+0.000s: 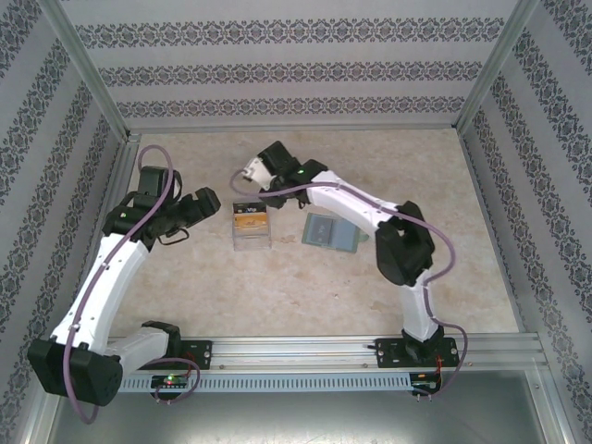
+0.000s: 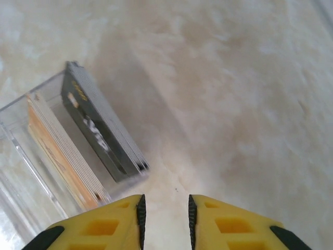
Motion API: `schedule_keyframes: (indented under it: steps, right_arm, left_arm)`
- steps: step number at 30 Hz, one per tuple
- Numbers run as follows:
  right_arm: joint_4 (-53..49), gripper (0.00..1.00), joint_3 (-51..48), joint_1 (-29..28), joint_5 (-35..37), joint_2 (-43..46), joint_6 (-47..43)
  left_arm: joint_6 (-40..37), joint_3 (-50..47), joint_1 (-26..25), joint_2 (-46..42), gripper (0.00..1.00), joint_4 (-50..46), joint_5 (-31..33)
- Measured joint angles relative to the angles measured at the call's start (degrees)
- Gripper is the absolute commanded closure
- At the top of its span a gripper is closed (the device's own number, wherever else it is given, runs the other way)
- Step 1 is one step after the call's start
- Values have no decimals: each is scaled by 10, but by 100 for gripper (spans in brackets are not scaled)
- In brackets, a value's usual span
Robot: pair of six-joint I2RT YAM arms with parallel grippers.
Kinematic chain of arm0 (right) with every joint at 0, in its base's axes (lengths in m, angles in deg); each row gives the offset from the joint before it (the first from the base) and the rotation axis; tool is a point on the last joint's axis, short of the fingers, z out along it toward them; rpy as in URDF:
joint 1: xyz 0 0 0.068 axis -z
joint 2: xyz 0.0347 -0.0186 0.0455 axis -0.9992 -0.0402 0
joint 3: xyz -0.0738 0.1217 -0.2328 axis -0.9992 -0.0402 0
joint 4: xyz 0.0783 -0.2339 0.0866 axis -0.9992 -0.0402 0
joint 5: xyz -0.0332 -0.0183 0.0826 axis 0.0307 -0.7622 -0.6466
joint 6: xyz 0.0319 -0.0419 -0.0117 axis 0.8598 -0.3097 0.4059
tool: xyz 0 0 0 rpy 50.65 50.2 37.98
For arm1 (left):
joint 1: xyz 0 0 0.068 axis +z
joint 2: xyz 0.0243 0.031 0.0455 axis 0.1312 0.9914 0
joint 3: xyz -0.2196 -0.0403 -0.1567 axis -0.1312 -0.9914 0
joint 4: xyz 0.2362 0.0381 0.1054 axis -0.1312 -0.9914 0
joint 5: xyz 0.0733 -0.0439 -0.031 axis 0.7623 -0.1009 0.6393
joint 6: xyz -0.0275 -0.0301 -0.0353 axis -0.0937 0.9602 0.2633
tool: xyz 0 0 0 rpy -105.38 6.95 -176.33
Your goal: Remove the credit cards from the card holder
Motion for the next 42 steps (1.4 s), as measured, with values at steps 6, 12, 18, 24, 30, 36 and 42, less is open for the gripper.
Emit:
schedule_keyframes:
  steps: [6,12,18,24,30,36,42]
  right_arm:
    - [61,78,-169,49,-5,137,151]
    - [80,80,-320,85,-5,206,276]
    - [81,83,-417,128,-9,251,382]
    - [84,84,-471,177,-29,264,444]
    - [103,82,-490,207,-65,244,472]
    - [112,79,-494,222,-79,220,485]
    - [112,75,-498,235,-79,220,489]
  left_arm:
    - [1,1,-46,69,16,53,-46]
    - [0,42,-137,171,22,81,-54]
    - [0,110,-209,275,28,104,-60]
    - [0,156,-249,371,29,121,-90]
    - [1,189,-269,453,28,135,-122]
    - [2,228,-281,501,28,139,-139]
    - [2,249,-287,526,28,143,-145]
